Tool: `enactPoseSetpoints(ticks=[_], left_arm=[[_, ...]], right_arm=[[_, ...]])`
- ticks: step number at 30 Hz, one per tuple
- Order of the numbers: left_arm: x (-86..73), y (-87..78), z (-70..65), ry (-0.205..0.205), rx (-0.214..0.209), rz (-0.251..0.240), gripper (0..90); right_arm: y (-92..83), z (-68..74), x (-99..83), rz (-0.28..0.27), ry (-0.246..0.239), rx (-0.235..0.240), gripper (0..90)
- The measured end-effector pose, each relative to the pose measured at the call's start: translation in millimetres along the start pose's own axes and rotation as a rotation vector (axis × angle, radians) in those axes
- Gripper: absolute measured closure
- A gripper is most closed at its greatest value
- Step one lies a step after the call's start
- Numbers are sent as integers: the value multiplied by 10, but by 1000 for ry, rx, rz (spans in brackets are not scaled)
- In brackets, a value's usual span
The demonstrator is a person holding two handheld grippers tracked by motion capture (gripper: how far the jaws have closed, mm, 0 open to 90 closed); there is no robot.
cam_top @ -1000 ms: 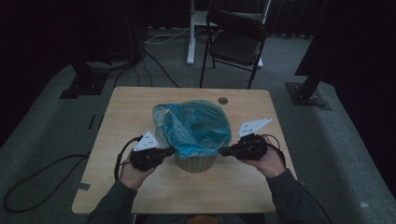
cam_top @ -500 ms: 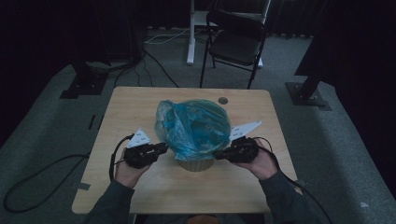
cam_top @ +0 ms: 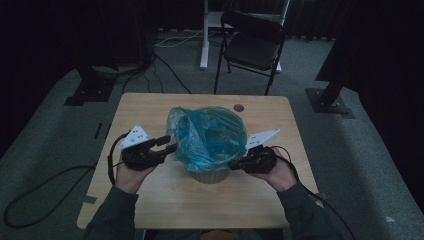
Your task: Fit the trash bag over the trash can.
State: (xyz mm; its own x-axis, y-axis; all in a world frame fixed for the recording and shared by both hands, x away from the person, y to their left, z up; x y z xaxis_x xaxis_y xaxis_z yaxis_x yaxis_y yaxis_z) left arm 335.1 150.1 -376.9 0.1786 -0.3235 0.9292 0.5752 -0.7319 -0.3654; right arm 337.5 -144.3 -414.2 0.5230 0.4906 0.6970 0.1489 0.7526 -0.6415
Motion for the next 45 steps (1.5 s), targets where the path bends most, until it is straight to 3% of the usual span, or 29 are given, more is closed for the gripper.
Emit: enactPoseSetpoints(ticks=[3,6,7,9,11,14,20,23,27,30,34,37,41,45], left_arm=[[141,116,-40,-20,-53,-42,498],[205,285,-58,-36,-70,-9,469],[202,331,-66,-31,-61,11,499],[169,376,-85,-17,-29,49,696],[109,343,-85,-30,-10,56,817],[-19,232,-85,-77,15,48,888],[-247,39,-160,-109,76,33,892],[-347,1,-138,-138,90,28,887],[-481,-23,-66,-183,101,29,884],[-579,-35,-26,-209,101,38,877],[-704,14,3,-248,89,60,874],[-783,103,5,-277,62,86,868],[-856,225,-6,-291,37,126,859],[-934,347,-20,-338,-22,150,845]], right_arm=[[0,0,1,1,0,0,900],[2,2,3,2,-1,0,900],[1,3,3,3,-2,0,900],[-5,8,0,2,-2,-2,900],[-19,10,-6,2,-6,-1,900],[-38,28,-8,-3,-11,11,900],[-34,83,19,-9,-27,26,893],[-52,136,43,3,-56,27,822],[-212,140,113,-44,-69,27,786],[-349,96,162,-94,-52,12,776],[-480,-34,235,-188,2,-38,728],[-507,-158,293,-231,50,-119,705],[-480,-310,372,-254,101,-222,680],[-393,-383,421,-242,115,-254,634]])
Point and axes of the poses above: each handheld gripper's, and its own axes: y roughly forward along the jaws, x roughly out of its top, z roughly to its left, the point moved 4 cm from there along y, roughly forward along the jaws, and after that the axes turned 10 degrees about y, right-handed, at the moved point
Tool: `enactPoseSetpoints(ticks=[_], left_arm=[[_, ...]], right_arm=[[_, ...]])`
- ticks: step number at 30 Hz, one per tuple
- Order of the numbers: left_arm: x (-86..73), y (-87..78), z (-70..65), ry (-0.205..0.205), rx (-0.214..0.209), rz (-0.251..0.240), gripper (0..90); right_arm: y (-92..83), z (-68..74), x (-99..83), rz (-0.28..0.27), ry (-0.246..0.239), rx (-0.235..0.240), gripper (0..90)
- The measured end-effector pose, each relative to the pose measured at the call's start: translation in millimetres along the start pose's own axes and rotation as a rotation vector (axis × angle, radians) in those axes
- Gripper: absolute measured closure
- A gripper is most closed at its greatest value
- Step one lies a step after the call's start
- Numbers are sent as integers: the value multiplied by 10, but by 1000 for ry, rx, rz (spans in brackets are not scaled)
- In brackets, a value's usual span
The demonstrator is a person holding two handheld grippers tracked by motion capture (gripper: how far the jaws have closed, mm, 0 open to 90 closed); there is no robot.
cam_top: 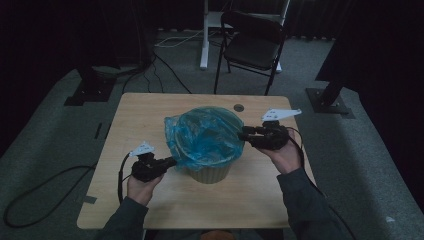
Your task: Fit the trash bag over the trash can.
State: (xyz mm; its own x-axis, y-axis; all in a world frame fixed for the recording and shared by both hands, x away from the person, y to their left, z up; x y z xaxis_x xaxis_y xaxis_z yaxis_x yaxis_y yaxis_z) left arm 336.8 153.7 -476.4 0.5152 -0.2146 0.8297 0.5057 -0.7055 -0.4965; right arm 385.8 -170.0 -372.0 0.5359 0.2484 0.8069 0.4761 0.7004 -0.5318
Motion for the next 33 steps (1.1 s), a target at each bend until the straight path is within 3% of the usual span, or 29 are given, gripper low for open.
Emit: enactPoseSetpoints(ticks=[4,8,12,25,33], left_arm=[[-43,76,0,-6,-8,24,821],[-2,-26,45,6,24,-17,765],[73,-184,87,32,76,-65,719],[465,-590,49,117,174,-204,702],[794,-691,-99,192,183,-261,690]], right_arm=[[116,-19,-13,34,-22,-47,628],[125,-36,-21,47,-47,-106,793],[76,-57,-28,47,-56,-130,900],[13,-193,-111,61,-24,-148,900],[25,-213,-152,77,-23,-147,900]])
Point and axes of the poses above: each handheld gripper's, and its own axes: y roughly forward along the jaws, x roughly out of its top, z roughly to its left, the point moved 4 cm from there along y, roughly forward along the jaws, and after that the axes turned 10 degrees about y, right-handed, at the moved point
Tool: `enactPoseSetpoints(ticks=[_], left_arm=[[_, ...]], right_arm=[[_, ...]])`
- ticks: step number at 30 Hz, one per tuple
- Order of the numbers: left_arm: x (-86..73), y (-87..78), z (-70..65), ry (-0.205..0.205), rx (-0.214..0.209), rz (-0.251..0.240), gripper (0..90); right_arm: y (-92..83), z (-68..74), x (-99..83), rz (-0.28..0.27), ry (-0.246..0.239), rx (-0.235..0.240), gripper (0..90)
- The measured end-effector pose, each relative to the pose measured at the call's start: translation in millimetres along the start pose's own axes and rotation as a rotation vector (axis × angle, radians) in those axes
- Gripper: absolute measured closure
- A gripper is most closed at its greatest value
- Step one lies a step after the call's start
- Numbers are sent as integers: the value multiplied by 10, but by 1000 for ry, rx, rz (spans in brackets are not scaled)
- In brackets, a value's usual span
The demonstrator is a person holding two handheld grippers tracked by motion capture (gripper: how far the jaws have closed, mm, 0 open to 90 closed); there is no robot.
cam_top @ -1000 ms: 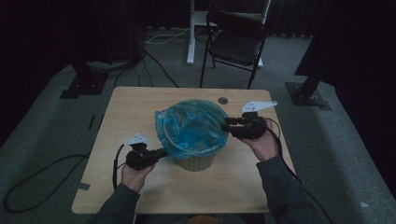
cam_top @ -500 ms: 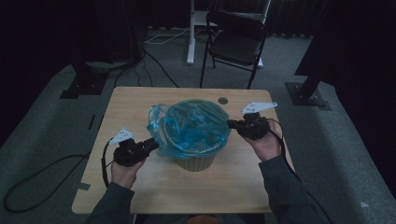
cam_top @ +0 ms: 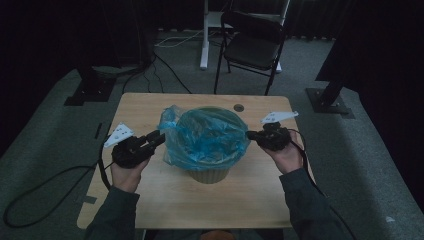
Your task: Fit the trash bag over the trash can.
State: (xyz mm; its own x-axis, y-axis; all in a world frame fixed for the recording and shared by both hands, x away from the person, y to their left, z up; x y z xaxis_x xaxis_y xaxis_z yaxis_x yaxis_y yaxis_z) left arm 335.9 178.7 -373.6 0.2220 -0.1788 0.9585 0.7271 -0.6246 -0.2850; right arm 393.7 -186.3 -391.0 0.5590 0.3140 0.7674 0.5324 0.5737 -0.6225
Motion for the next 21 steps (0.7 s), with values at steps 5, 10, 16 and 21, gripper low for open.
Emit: enactPoseSetpoints(ticks=[5,10,16,21], left_arm=[[195,39,-40,44,1,-21,684],[312,177,-84,98,4,10,667],[42,415,27,86,74,135,677],[-218,493,146,46,96,197,688]], right_arm=[[-1,22,10,0,-8,6,900],[10,15,8,0,-6,8,900],[25,-17,-25,5,0,9,900],[66,-69,-89,25,13,9,900]])
Point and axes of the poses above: each handheld gripper's, and its own axes: y roughly forward along the jaws, x roughly out of its top, z roughly to its left, the point moved 4 cm from there along y, roughly forward along the jaws, and after that the axes turned 10 degrees about y, right-handed, at the moved point
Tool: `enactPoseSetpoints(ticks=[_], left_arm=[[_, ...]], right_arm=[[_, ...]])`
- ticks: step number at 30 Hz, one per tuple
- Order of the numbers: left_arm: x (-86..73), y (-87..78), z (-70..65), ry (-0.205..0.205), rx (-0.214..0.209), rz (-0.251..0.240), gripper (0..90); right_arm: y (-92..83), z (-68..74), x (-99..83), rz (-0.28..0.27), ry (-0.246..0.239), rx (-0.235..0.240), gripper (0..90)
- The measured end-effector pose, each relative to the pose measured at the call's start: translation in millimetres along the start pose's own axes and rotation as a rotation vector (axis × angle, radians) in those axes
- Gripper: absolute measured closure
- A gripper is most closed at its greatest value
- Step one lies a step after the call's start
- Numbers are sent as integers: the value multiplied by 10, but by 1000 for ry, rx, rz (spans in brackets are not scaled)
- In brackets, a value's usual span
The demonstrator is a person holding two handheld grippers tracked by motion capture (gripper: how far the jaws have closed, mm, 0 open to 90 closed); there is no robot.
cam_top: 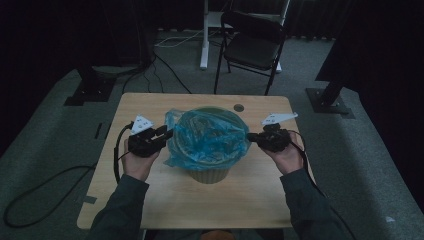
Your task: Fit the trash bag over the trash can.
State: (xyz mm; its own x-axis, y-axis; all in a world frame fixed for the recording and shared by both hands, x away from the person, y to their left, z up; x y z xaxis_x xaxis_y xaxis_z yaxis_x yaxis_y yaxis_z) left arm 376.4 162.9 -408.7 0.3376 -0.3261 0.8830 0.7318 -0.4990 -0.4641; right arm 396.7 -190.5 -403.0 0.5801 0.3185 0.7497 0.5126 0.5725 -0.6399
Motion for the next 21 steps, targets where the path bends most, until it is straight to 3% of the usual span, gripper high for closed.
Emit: enactPoseSetpoints(ticks=[7,12,21], left_arm=[[-128,220,55,-23,-6,50,694],[-142,211,123,-35,11,49,698],[18,109,202,-18,31,3,680]], right_arm=[[152,-30,-68,51,26,15,900],[203,-86,-123,81,41,22,900],[-58,-162,71,-37,59,19,776]])
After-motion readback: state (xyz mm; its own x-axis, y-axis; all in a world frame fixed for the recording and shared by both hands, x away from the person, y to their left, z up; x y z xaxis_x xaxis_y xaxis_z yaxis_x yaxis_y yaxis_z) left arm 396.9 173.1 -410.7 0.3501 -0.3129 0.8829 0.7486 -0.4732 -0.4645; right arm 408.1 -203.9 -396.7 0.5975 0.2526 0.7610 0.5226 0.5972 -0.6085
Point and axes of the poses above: each handheld gripper's, and its own axes: y roughly forward along the jaws, x roughly out of its top, z roughly to its left, the point moved 4 cm from there along y, roughly forward along the jaws, and after that the axes turned 10 degrees about y, right-handed, at the moved point
